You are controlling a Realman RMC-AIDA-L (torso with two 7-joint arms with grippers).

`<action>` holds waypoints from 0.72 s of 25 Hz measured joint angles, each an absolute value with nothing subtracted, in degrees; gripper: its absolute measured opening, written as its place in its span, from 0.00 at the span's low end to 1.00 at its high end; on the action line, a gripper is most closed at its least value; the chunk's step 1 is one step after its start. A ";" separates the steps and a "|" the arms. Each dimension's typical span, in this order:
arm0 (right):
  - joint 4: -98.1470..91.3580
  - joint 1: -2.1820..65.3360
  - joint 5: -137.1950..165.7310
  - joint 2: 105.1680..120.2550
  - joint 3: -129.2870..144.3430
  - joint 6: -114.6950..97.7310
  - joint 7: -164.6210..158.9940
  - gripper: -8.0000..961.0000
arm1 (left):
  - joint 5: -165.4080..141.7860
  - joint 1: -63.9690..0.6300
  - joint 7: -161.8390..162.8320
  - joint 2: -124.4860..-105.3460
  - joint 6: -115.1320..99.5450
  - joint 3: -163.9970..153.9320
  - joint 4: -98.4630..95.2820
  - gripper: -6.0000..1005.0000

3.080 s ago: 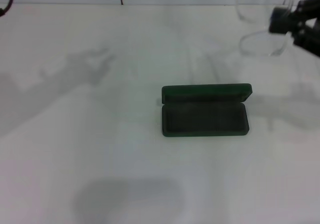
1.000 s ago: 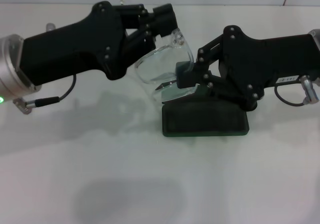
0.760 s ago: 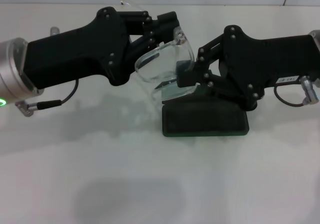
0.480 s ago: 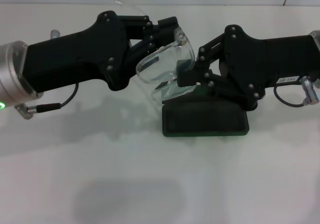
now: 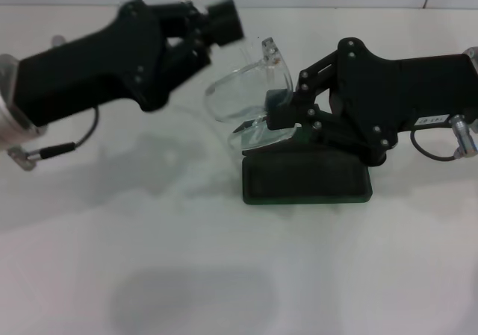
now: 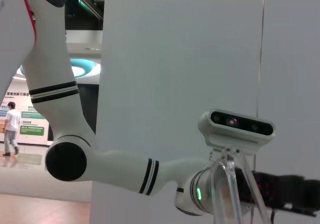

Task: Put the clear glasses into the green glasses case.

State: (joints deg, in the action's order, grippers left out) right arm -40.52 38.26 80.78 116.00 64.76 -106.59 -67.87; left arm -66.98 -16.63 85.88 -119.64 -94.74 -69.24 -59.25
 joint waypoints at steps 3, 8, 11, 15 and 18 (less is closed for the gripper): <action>-40.52 38.22 80.67 116.01 64.70 -106.61 -67.86 0.07 | -66.20 -16.70 85.33 -119.66 -94.73 -66.07 -57.64 0.11; -40.86 37.11 79.13 115.98 64.47 -108.08 -65.57 0.07 | -65.64 -16.71 85.16 -119.65 -94.38 -61.16 -54.61 0.11; -41.32 36.12 76.79 115.83 64.27 -111.26 -62.73 0.07 | -65.73 -16.73 85.17 -119.63 -94.20 -57.91 -51.81 0.11; -41.95 35.38 74.37 115.59 64.04 -115.30 -59.76 0.07 | -65.15 -17.36 85.47 -119.59 -94.01 -55.78 -47.92 0.11; -42.45 35.31 73.56 115.55 64.01 -117.07 -58.96 0.07 | -65.52 -19.13 85.38 -119.53 -93.97 -55.91 -44.83 0.11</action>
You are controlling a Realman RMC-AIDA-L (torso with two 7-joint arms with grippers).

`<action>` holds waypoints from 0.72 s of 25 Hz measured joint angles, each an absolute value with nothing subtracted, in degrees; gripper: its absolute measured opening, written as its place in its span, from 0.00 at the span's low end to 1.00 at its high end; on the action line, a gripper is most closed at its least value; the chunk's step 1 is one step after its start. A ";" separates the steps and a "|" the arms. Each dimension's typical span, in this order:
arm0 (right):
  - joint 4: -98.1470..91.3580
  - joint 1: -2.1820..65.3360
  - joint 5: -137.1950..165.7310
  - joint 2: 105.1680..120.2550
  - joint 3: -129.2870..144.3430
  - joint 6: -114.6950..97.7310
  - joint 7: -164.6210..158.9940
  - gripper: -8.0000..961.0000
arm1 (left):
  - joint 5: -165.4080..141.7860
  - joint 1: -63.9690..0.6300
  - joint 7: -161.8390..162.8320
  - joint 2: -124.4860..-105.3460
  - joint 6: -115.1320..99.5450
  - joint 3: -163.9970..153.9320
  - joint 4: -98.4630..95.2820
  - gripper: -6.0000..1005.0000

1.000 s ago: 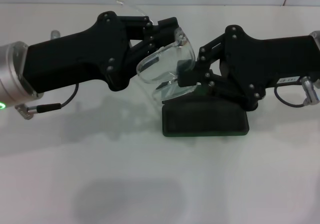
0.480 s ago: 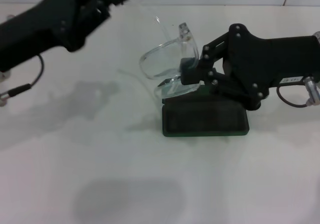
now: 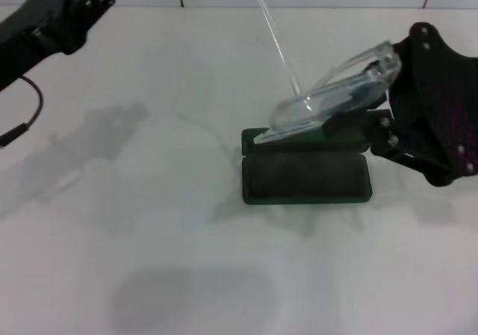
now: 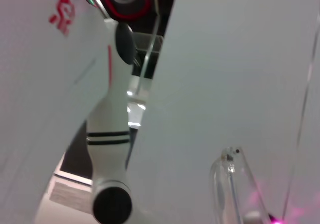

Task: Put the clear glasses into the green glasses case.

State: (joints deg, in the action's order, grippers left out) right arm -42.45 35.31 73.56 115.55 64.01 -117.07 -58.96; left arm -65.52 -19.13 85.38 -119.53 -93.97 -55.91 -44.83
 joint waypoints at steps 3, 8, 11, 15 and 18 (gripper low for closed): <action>-42.56 36.01 73.47 115.64 64.40 -117.65 -58.90 0.07 | -65.97 -20.86 85.44 -119.50 -94.04 -56.90 -43.78 0.11; -40.27 38.25 73.73 115.84 66.31 -116.36 -57.11 0.07 | -66.33 -23.78 85.98 -119.54 -94.39 -60.02 -43.49 0.11; -38.76 39.34 73.77 115.84 66.91 -115.24 -56.29 0.07 | -65.98 -24.86 86.50 -119.59 -94.58 -61.50 -43.47 0.11; -37.27 40.07 73.79 115.78 66.96 -114.81 -55.55 0.07 | -65.43 -25.41 86.56 -119.67 -94.65 -62.78 -43.49 0.11; -37.04 40.12 73.81 115.75 66.97 -113.87 -55.36 0.07 | -65.24 -25.42 86.55 -119.69 -95.13 -62.95 -43.58 0.11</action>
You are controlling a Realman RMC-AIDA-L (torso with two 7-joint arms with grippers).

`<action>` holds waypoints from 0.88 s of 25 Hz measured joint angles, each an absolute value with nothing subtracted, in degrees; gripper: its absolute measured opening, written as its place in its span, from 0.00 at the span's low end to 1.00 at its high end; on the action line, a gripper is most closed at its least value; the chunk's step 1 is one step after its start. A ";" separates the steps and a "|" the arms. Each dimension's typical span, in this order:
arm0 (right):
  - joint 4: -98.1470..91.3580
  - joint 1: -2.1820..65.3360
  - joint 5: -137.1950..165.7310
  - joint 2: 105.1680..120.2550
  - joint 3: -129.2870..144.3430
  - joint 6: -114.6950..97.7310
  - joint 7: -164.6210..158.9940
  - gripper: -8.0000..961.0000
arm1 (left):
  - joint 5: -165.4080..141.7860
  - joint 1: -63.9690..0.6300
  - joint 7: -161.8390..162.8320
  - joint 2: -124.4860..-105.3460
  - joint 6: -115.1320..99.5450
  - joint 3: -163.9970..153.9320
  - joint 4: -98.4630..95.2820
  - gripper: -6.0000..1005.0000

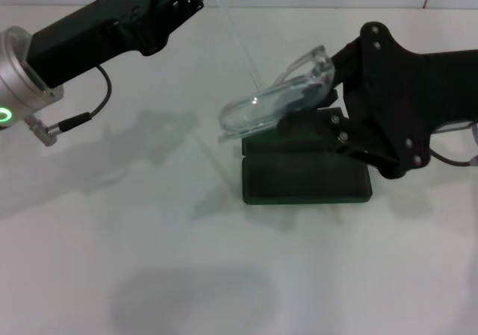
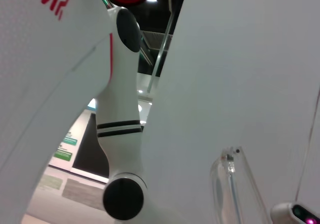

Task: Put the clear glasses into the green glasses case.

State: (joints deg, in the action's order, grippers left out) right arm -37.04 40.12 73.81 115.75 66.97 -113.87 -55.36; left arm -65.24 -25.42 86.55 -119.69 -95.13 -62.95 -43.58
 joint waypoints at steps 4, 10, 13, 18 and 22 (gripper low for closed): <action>-36.79 39.89 73.83 115.79 66.97 -112.87 -55.25 0.07 | -65.22 -25.44 86.28 -119.71 -97.23 -62.98 -43.65 0.11; -36.12 39.79 73.62 115.83 66.87 -112.45 -55.22 0.07 | -65.12 -25.47 85.85 -119.79 -100.86 -64.28 -43.49 0.11; -35.86 39.74 73.56 115.84 66.74 -112.22 -55.17 0.07 | -65.09 -25.45 85.08 -119.78 -101.74 -66.46 -43.81 0.11; -35.60 39.64 73.49 115.84 66.71 -112.24 -55.11 0.07 | -65.09 -25.47 83.13 -119.75 -103.44 -67.97 -43.69 0.11; -35.59 39.64 73.43 115.89 66.94 -113.01 -55.11 0.07 | -64.09 -25.06 82.92 -119.79 -102.21 -67.48 -42.99 0.11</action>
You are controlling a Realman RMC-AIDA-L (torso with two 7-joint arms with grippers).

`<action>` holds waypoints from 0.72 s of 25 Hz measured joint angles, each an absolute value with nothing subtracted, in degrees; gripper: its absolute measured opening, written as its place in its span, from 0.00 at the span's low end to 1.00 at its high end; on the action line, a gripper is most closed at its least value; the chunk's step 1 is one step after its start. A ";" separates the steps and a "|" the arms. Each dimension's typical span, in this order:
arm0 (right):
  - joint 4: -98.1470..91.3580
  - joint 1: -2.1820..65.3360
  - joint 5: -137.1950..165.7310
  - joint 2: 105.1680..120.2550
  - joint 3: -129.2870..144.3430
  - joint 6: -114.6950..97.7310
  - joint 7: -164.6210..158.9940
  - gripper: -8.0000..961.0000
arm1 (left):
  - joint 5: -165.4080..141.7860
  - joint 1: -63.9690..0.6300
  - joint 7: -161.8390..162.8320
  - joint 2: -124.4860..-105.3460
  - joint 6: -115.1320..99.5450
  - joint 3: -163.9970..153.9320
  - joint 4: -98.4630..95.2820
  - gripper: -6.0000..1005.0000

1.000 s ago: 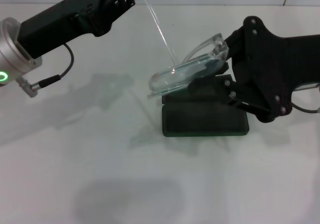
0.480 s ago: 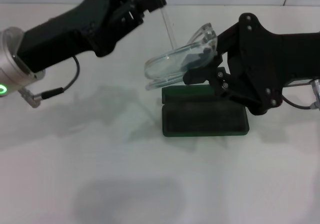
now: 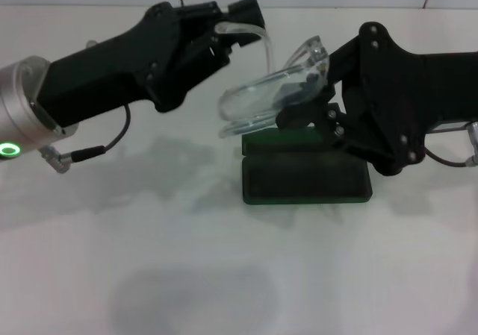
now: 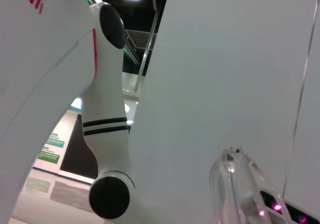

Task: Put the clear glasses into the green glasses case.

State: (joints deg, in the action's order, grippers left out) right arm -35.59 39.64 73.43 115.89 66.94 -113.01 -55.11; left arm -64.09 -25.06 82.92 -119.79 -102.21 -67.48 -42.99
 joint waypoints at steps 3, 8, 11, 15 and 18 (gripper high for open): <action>-35.59 39.59 73.40 115.98 66.99 -113.19 -55.12 0.07 | -62.55 -24.76 82.78 -119.72 -101.44 -66.91 -41.90 0.11; -35.59 39.04 73.33 116.02 67.15 -113.35 -55.32 0.07 | -61.90 -24.65 82.08 -119.76 -101.71 -65.03 -40.01 0.11; -35.59 38.84 73.29 116.02 67.15 -113.20 -55.33 0.07 | -61.24 -24.60 82.01 -119.75 -103.10 -65.17 -39.89 0.11; -35.46 38.60 73.24 116.02 67.01 -112.89 -55.33 0.07 | -60.96 -25.00 82.00 -119.73 -105.33 -65.70 -39.95 0.11; -35.05 38.51 73.18 116.07 66.77 -112.72 -55.26 0.07 | -60.96 -25.18 82.00 -119.72 -105.68 -66.99 -40.20 0.11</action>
